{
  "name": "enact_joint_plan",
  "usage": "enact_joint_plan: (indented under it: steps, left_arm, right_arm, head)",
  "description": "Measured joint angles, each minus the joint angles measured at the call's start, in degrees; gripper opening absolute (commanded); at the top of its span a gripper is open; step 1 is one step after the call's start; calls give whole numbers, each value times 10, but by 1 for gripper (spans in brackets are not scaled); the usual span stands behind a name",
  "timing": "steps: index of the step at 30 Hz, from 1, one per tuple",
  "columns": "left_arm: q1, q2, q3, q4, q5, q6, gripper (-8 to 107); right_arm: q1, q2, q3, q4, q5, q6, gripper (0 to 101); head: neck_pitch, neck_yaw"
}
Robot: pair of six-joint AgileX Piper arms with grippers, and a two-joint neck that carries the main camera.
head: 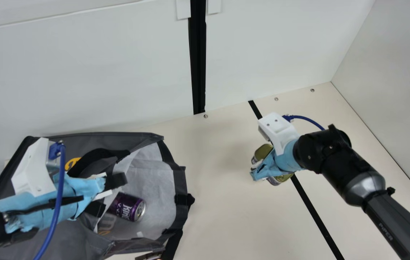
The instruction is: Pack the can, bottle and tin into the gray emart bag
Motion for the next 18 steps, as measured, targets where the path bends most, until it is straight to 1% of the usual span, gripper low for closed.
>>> enact_joint_plan:
  steps: [10, 18]
  left_arm:
    - [0, 0, 0, 0, 0, 0, 10]
    - [0, 0, 0, 0, 0, 0, 10]
  right_arm:
    - [58, -2, -1, -2, 6, 0, 0]
    - [99, -11, 7, 2, 8, -2, 0]
  head:
    - [0, 0]
    - [0, 0]
